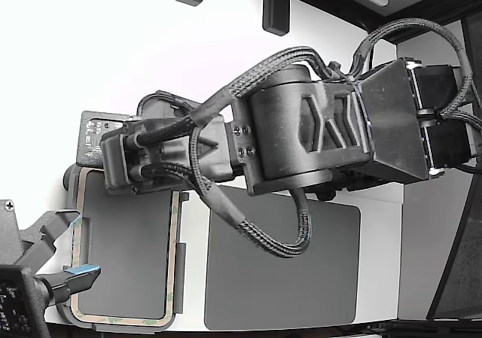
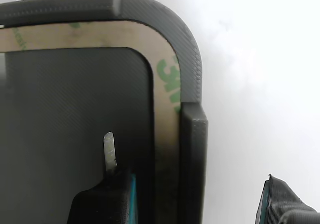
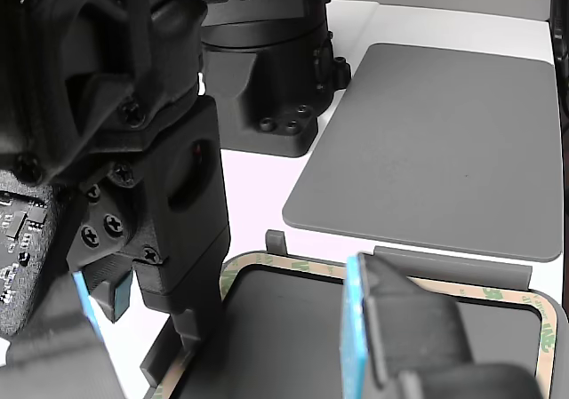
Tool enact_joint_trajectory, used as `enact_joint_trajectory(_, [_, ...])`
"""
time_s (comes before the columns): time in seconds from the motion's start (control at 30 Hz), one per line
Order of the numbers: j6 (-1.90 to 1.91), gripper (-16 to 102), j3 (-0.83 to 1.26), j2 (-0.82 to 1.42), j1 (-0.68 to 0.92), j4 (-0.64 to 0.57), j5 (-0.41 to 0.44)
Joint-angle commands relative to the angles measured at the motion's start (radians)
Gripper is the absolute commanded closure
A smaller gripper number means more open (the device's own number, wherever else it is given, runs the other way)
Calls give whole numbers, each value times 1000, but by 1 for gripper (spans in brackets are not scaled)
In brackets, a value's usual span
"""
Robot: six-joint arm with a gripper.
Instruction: Move top rectangular frame to the holder.
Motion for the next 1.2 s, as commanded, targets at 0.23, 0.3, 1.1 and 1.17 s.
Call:
enact_joint_trajectory(0.23, [109,-14,67,213,-3,-11,86])
enact_joint_trajectory(0.3, [193,-14,186,316,-9,-63,117])
enact_joint_trajectory(1.1, [-74,-14,1209,1407,-121,-512,229])
enact_joint_trajectory(1.17, [-91,-14,1269,1454,-120,-543,232])
